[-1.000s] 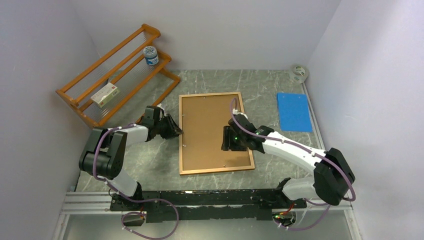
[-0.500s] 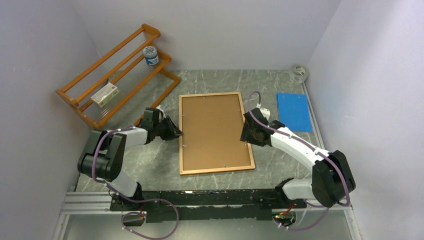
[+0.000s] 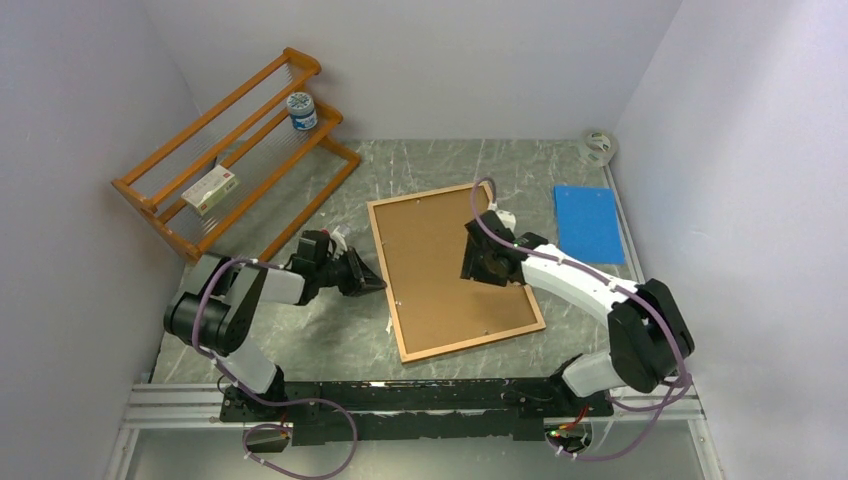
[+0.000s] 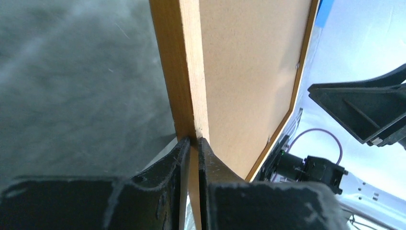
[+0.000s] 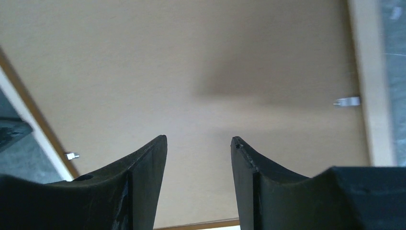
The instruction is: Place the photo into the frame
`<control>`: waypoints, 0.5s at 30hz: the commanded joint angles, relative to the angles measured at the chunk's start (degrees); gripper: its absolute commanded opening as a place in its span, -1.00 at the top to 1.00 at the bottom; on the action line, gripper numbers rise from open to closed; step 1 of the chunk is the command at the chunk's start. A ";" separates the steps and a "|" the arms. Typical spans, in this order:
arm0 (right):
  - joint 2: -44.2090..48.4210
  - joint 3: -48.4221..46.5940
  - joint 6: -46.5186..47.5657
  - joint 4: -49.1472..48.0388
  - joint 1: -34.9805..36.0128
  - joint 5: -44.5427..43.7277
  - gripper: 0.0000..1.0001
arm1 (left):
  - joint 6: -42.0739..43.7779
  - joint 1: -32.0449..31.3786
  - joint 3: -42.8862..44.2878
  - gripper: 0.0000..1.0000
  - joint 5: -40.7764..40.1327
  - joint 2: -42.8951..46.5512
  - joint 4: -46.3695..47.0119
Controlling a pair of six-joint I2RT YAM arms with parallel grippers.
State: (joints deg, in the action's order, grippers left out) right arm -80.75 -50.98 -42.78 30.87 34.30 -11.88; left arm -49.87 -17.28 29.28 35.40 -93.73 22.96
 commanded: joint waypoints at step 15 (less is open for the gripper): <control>-24.06 -27.30 -0.23 4.35 20.75 -3.49 -0.14 | -1.86 -3.61 -10.27 0.06 -26.21 29.06 -16.15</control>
State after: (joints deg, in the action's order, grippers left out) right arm -101.41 -70.17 -43.11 31.79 52.60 -12.10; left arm -52.21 -20.78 20.05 19.44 -70.76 14.70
